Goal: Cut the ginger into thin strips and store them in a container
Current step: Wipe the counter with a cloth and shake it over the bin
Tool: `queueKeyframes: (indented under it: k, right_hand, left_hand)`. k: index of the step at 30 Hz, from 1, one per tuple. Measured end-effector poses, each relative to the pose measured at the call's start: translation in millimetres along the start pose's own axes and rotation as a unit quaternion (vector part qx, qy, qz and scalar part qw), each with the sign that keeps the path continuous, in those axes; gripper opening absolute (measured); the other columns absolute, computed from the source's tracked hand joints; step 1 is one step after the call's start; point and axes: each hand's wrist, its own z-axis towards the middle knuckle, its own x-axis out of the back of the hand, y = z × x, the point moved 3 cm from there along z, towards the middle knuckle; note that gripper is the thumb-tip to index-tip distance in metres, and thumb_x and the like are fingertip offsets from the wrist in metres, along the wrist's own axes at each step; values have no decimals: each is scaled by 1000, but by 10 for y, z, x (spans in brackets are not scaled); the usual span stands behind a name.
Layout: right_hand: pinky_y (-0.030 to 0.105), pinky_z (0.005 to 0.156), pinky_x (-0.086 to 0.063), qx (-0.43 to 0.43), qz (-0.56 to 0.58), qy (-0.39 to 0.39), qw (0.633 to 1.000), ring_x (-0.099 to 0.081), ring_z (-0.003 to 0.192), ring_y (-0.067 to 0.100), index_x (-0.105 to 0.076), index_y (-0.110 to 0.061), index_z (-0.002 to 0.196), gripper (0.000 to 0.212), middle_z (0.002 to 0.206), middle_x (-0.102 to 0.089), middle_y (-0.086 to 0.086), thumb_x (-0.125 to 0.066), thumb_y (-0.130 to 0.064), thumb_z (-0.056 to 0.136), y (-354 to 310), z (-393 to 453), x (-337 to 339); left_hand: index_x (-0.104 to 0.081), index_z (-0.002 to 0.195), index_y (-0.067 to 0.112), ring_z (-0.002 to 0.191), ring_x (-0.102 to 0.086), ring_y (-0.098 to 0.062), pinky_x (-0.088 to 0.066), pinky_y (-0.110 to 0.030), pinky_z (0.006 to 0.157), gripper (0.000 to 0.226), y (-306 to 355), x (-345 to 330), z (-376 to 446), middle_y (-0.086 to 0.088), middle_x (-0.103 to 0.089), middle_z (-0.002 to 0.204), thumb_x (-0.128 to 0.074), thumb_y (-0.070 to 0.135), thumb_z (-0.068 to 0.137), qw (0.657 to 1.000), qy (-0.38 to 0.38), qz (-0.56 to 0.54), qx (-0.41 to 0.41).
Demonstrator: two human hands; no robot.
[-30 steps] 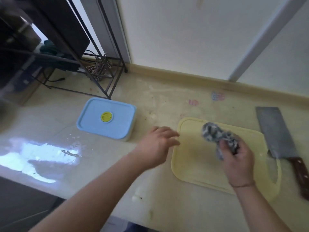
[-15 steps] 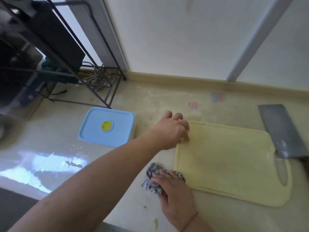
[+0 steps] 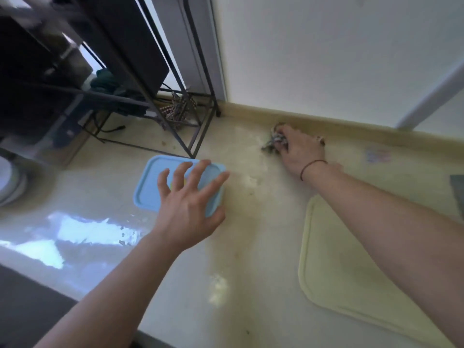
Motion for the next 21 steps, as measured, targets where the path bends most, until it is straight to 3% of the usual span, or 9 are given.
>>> queueKeyframes:
  k: [2,5,8,11,15,18,20,21]
  right_hand:
    - [36,118,-29,31,-7,-14,999,-47,142,35,-51,-29,151,44,156,-50,16,-51,-30,107,-176,-114,-216]
    - [33,127,-18,115,-13,-91,989,-38,153,29,-54,-31,151,49,165,-42,8,-53,-21,103,-381,-460,-414]
    - [48,124,-32,169,19,-113,979,-52,144,35,-68,-25,139,59,153,-57,11,-46,-18,84,-468,-990,-560]
    - [62,109,-46,224,34,-78,971,-67,127,34,-78,-25,118,49,133,-73,-1,-60,-13,74,-537,-1631,-742]
    - [45,114,-47,260,54,-94,960,-65,129,19,-78,-30,116,51,130,-73,-14,-47,-23,76,-615,-2495,-875]
    - [50,113,-42,270,37,-122,954,-66,128,15,-79,-33,112,53,127,-74,-18,-44,-23,74,-616,-2913,-937]
    - [41,123,-29,234,121,-126,956,-63,131,15,-79,-31,116,56,131,-73,-12,-39,-22,77,-627,-2956,-894]
    - [27,125,-28,172,210,-128,954,-63,131,11,-78,-34,117,54,131,-73,-15,-39,-24,82,-628,-2934,-784]
  left_hand:
    - [-58,139,35,132,-42,-38,-23,-60,109,61,-45,-34,-1,-4,-49,147,-50,53,81,1000,20,-9,-2]
    - [-64,133,26,128,-47,-39,-32,-60,105,58,-87,-44,-9,-5,-55,142,-56,54,83,997,61,-31,-38]
    - [-68,127,19,125,-49,-40,-35,-56,101,55,-132,-63,-39,-7,-58,139,-61,54,86,991,94,-74,-63]
    - [-69,123,15,126,-48,-39,-33,-53,104,49,-184,-40,-69,-8,-60,136,-60,50,90,981,102,-151,-61]
    - [-71,118,14,125,-48,-38,-32,-51,107,42,-217,6,-93,-6,-61,134,-57,45,94,974,106,-194,-54]
    - [-72,116,14,125,-48,-37,-32,-48,105,35,-95,33,-155,-6,-62,133,-58,38,96,971,131,-181,-82]
    - [-73,115,12,123,-48,-37,-34,-47,102,33,78,23,-211,-7,-62,133,-59,35,95,966,136,-188,-116]
    - [-73,115,12,121,-49,-37,-36,-48,100,33,189,11,-226,-7,-62,133,-59,34,95,963,135,-195,-131]
